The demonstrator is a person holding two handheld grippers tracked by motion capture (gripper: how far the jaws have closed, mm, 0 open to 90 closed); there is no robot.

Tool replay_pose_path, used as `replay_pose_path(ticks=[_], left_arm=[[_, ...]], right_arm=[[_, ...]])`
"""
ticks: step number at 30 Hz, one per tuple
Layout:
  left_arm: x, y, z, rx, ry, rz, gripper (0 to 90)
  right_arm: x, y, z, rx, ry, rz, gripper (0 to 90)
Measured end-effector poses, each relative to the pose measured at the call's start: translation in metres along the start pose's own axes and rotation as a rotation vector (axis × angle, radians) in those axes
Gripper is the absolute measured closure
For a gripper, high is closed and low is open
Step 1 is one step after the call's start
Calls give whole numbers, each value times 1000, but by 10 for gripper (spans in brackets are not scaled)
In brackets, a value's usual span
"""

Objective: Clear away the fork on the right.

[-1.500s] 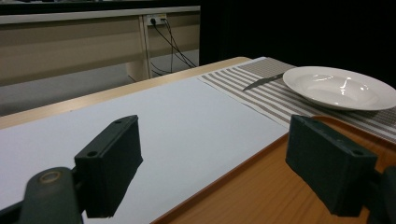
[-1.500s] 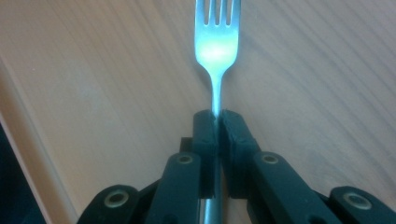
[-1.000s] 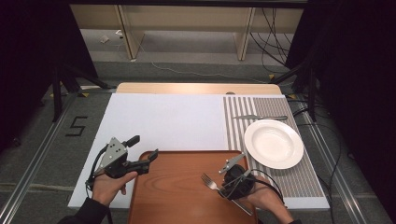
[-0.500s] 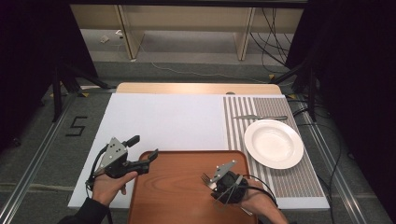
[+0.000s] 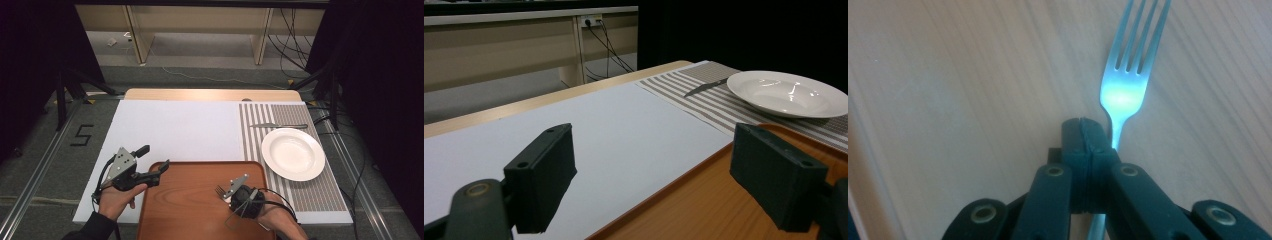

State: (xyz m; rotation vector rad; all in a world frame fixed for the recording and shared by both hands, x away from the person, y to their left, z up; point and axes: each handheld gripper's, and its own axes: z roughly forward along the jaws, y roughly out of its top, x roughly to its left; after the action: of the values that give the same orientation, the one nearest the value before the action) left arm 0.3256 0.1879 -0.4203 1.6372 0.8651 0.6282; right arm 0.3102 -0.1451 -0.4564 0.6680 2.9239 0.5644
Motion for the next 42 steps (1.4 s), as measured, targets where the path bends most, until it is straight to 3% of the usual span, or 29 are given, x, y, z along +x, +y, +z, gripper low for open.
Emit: replay_pose_path(ticks=[13,26,42], left_arm=[[0,0,0,0,0,0,179],[0,0,0,1,0,2,179],[0,0,0,-2,-2,2,180]], right_arm=[[-2,-1,1,27,-29,7,900],[-11,-5,-1,40,-89,22,900],[-18,-10,-4,51,-115,51,900]])
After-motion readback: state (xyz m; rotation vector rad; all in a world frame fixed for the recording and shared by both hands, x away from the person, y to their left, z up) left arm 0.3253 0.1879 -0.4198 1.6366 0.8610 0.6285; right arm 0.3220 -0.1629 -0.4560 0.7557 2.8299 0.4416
